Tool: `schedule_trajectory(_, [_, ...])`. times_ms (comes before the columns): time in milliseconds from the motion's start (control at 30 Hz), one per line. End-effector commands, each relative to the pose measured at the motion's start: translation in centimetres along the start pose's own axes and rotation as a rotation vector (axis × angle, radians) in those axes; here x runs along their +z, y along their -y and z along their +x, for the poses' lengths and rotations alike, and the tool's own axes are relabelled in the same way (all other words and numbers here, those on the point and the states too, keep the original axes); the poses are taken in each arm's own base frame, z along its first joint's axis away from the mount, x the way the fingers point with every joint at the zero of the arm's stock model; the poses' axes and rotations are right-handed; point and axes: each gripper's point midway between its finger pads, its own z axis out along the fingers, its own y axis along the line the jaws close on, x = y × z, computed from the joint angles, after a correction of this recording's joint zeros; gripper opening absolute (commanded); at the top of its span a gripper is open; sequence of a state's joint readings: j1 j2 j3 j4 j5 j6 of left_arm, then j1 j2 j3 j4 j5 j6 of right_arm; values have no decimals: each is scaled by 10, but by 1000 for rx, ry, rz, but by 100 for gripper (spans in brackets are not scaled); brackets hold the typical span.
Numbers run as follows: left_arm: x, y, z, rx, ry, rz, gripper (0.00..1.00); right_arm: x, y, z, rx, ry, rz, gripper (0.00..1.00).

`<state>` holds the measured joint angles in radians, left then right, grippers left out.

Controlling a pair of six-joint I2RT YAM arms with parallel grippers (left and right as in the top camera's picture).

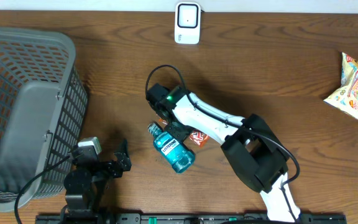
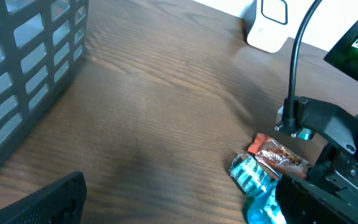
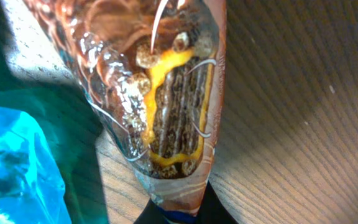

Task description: Scan the item barcode

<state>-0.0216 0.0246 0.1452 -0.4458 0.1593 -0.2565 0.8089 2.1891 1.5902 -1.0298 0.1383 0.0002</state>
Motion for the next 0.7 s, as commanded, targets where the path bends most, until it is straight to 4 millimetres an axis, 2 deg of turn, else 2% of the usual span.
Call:
schedule_trajectory(0, [2,-1,10,10,-34,4,98,38,-26,31,3,-150,-175,1])
schedule_trajectory(133, [2,-1,10,10,-34,4,98,-2,-46,20,-28,-124,-493,1])
schedule_trajectory(200, [2,-1,10,10,-34,4,98,-39,-53,11,-73,-49,-755,1])
schedule_trajectory(233, [2,-1,10,10,-34,4,98,-51,-54,9,-86,-15,-841,1])
schedule_trajectory(267, [2,-1,10,10,-34,4,98,-68,-52,6,-89,33,-952,1])
schedule_trajectory(333, [2,-1,10,10,-34,4,98,-84,-42,4,-54,89,-1075,1])
schedule_trajectory(400, [2,-1,10,10,-34,4,98,-99,-18,4,27,161,-1200,1])
schedule_trajectory(433, [2,-1,10,10,-34,4,98,-104,-11,3,53,189,-1243,1])
schedule_trajectory(667, [2,-1,10,10,-34,4,98,-153,6,-1,163,336,-1496,1])
